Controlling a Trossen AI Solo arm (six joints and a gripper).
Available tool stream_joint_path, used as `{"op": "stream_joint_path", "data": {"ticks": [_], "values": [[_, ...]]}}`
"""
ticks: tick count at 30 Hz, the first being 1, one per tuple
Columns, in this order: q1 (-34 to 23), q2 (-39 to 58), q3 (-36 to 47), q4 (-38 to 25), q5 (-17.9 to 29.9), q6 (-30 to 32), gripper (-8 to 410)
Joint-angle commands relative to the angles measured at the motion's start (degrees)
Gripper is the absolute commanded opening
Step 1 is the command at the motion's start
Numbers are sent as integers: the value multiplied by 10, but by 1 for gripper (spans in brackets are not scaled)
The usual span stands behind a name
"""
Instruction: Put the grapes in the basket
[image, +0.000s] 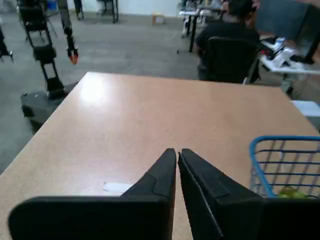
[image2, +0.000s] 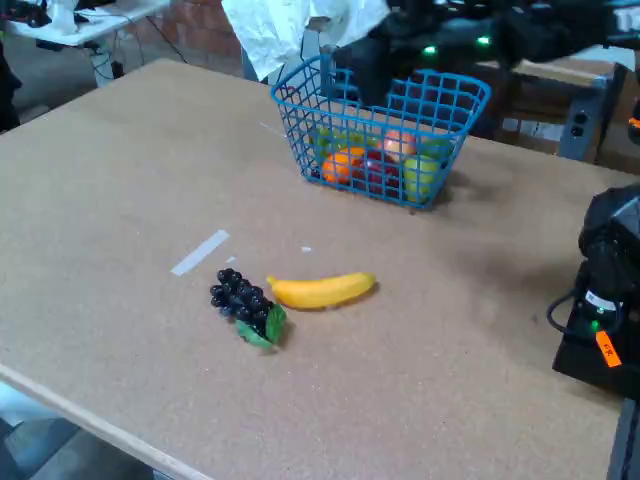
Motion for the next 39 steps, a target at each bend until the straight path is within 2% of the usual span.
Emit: {"op": "stream_joint_path", "data": {"ticks": [1, 6, 10, 13, 18, 25, 33, 39], "values": [[15, 94, 52, 1, -36, -1, 65], [30, 188, 105, 0, -76, 38, 147], [45, 231, 123, 1, -76, 85, 204], [57, 254, 124, 0, -76, 143, 226], [88, 284, 124, -18, -76, 211, 229], [140, 330, 123, -34, -73, 246, 229], [151, 395, 123, -78, -55, 299, 229], [151, 416, 123, -85, -50, 300, 229]]}}
